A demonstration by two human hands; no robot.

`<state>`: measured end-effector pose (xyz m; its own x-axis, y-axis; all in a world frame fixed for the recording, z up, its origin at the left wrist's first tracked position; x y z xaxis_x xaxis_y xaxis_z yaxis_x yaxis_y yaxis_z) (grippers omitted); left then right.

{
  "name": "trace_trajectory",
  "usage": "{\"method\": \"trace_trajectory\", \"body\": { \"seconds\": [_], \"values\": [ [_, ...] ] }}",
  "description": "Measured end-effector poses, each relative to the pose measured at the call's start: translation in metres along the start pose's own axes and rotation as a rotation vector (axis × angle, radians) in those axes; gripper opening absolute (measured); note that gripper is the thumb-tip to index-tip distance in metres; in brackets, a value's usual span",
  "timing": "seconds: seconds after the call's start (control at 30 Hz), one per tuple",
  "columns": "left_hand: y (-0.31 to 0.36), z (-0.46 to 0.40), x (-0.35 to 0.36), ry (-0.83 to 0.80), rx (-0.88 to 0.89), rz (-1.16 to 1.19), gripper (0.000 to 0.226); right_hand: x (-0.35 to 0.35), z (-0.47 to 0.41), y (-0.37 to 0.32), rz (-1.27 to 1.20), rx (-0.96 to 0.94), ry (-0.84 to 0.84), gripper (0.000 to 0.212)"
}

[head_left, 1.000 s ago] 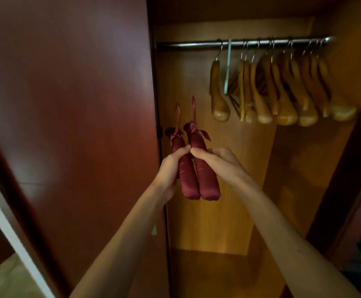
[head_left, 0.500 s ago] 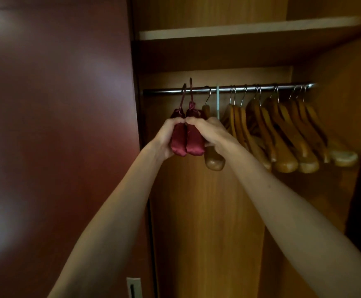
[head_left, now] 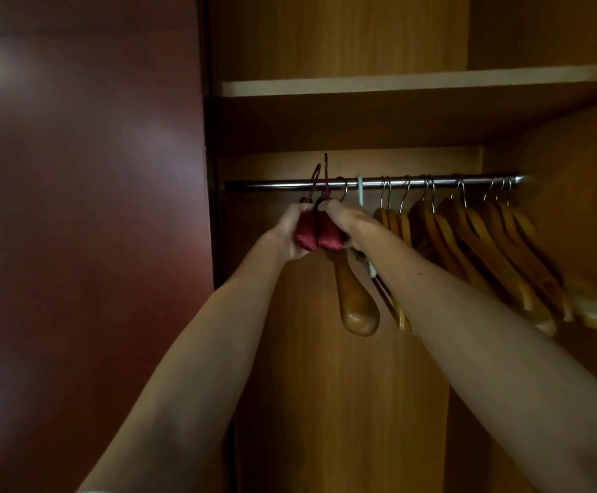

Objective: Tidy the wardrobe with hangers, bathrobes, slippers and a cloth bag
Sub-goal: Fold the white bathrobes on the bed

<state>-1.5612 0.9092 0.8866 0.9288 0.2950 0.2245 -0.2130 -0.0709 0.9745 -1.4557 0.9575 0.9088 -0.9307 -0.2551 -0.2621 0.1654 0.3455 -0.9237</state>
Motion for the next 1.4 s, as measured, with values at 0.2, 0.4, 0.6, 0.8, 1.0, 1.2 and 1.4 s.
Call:
{"method": "trace_trajectory", "body": {
  "seconds": [0.2,0.4,0.6,0.8,1.0,1.2,1.4],
  "values": [
    [-0.011,-0.031,-0.008,0.039,-0.034,0.094,0.025,0.002,-0.022,0.026,0.024,0.048,0.057,0.031],
    [-0.005,-0.032,-0.011,0.039,-0.047,0.059,0.017,0.004,-0.034,0.027,0.012,0.094,0.031,0.034],
    [-0.013,-0.037,-0.010,-0.008,-0.061,0.016,0.016,0.007,-0.032,0.026,0.096,0.079,0.085,0.030],
    [-0.017,-0.035,-0.009,-0.032,-0.061,-0.092,0.017,-0.003,-0.031,0.032,0.183,0.031,0.129,0.038],
    [-0.028,-0.045,-0.008,-0.031,0.002,-0.277,0.046,-0.015,-0.011,0.035,0.389,-0.078,0.207,0.034],
    [-0.052,-0.036,-0.012,0.086,0.135,-0.603,0.068,-0.004,0.030,0.050,0.471,-0.154,0.196,0.031],
    [-0.132,-0.036,-0.032,0.144,0.131,-0.600,0.044,0.013,0.081,0.096,0.577,-0.233,0.203,0.039]
  ]
}}
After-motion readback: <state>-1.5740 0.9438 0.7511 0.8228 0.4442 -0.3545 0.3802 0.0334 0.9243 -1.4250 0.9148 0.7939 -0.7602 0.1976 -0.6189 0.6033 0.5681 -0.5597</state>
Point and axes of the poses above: each hand's wrist, its own z-axis away from the middle knuckle, its own x-axis out of the palm, y = z × x, the point moved 5 cm from there along -z, towards the middle knuckle, and after that the axes turned 2 degrees about -x, right-handed, at the moved point
